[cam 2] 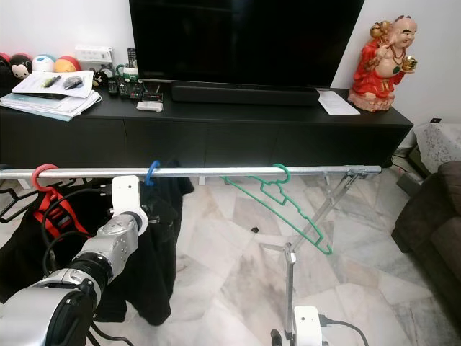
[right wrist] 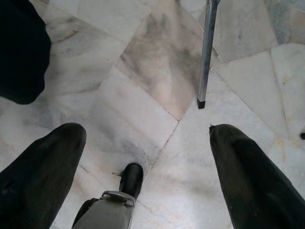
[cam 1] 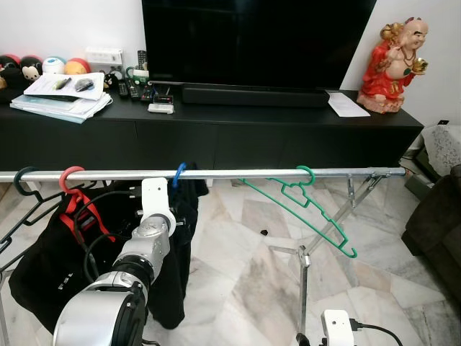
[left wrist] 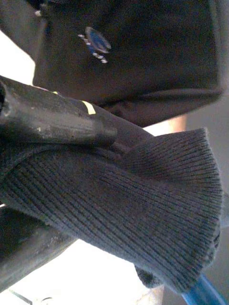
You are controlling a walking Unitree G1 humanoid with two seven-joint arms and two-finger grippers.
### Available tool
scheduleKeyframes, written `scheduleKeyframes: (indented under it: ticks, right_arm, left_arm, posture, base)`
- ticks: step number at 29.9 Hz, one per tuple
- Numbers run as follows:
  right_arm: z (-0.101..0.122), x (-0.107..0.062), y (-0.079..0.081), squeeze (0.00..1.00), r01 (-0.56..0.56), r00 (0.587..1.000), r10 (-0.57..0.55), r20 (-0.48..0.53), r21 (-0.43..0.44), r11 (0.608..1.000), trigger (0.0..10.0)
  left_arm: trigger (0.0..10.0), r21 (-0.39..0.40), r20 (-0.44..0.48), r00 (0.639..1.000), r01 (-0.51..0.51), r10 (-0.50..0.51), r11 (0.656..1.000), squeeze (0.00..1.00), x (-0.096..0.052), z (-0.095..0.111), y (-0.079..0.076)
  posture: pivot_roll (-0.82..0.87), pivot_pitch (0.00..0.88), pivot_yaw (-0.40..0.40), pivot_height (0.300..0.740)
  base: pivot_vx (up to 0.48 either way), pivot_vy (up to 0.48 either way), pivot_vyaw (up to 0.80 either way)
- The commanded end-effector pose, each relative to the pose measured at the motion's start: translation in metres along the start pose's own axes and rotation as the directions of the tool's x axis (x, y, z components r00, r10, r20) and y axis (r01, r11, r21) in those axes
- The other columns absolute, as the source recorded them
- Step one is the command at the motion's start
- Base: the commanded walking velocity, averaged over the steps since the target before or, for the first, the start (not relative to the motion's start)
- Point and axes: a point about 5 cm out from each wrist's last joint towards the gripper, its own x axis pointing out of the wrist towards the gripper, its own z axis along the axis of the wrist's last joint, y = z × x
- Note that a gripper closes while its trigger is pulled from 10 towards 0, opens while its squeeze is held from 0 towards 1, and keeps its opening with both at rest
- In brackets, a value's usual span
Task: Hang hanger
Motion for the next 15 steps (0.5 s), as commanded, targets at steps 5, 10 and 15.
scheduleKeyframes:
  ticks: [5, 10, 15]
  right_arm:
    - [-0.002, -0.001, -0.006, 0.0, 0.017, 1.0, -0.017, -0.013, 0.0, 1.0, 10.0]
    - [-0.002, -0.001, -0.007, 0.0, 0.025, 1.0, -0.025, -0.012, 0.005, 1.0, 10.0]
    - [-0.002, -0.001, -0.006, 0.0, 0.024, 1.0, -0.024, -0.013, 0.005, 1.0, 10.0]
  left_arm:
    - [10.0, -0.001, 0.011, 1.0, 0.009, -0.009, 1.0, 0.0, 0.001, 0.014, -0.012]
    - [10.0, 0.034, -0.016, 1.0, 0.006, -0.005, 0.999, 0.0, 0.001, 0.012, -0.015]
    - [10.0, 0.092, -0.096, 0.995, 0.024, -0.015, 0.995, 0.0, 0.0, -0.001, -0.014]
  posture:
    - [0.08, 0.012, -0.134, 0.74]
    - [0.08, 0.007, -0.134, 0.74]
    - [0.08, 0.01, -0.131, 0.74]
  base:
    - [0.0, 0.0, 0.0]
    - [0.0, 0.0, 0.0]
    - [0.0, 0.0, 0.0]
